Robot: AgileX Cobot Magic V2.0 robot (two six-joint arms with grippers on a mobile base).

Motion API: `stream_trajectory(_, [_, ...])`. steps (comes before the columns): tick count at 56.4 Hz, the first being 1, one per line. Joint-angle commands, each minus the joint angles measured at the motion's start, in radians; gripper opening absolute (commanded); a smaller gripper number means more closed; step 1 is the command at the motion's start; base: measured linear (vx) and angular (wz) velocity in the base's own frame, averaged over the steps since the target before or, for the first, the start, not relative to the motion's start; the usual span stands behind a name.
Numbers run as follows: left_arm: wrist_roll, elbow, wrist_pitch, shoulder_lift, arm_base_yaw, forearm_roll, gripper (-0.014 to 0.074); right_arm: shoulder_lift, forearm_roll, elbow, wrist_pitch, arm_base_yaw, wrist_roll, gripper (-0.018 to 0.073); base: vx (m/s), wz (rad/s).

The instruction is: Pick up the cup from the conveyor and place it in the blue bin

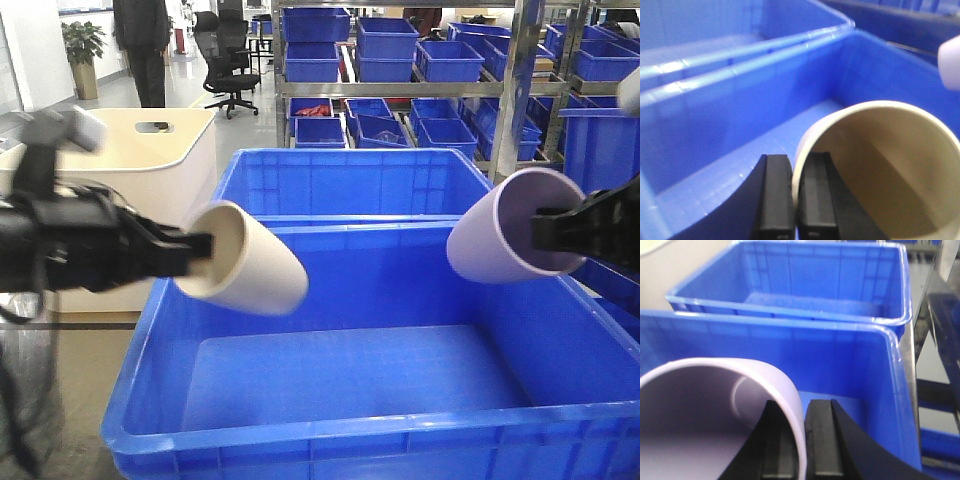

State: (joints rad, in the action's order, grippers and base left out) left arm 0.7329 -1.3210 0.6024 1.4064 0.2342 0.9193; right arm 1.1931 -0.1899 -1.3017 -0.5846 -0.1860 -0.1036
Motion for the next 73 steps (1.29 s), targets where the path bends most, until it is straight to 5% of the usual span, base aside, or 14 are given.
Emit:
stream_trajectory(1, [-0.002,-0.034,-0.06,0.011,0.008,0.062,0.0085,0.01,-0.006,-0.034,0.091,0.0,0.001,0.0012,0.0,0.0])
stream_trajectory(12, [-0.035,-0.034,-0.055,0.067,0.008,0.061,0.0246,0.078,-0.007,-0.034,0.089,0.0,0.001,0.0084,0.0,0.0])
stream_trajectory(22, [-0.032,-0.034,-0.055,0.072,0.008,0.059,0.0409,0.113,-0.008,-0.034,0.076,0.0,0.001,0.0251,0.0,0.0])
stream_trajectory(34, [-0.032,-0.034,-0.058,0.07,0.008,0.059,0.0449,0.118,-0.008,-0.034,0.086,0.0,0.001,0.0485,0.0,0.0])
stream_trajectory(51, [-0.017,-0.034,-0.022,-0.031,0.008,0.059,0.0315,0.118,-0.006,-0.034,0.086,0.0,0.001,0.0529,0.0,0.0])
stream_trajectory(63, [0.067,-0.026,-0.023,-0.207,0.008,0.056,0.0102,0.118,-0.006,-0.034,0.086,0.0,0.001,0.0529,0.0,0.0])
stream_trajectory(69, [0.113,0.047,-0.071,-0.322,0.008,0.058,-0.001,0.118,-0.006,-0.034,0.086,0.0,0.001,0.0529,0.0,0.0])
stream_trajectory(73, [0.125,0.129,-0.14,-0.421,0.008,0.058,-0.0008,0.118,-0.006,-0.034,0.086,0.0,0.001,0.0529,0.0,0.0])
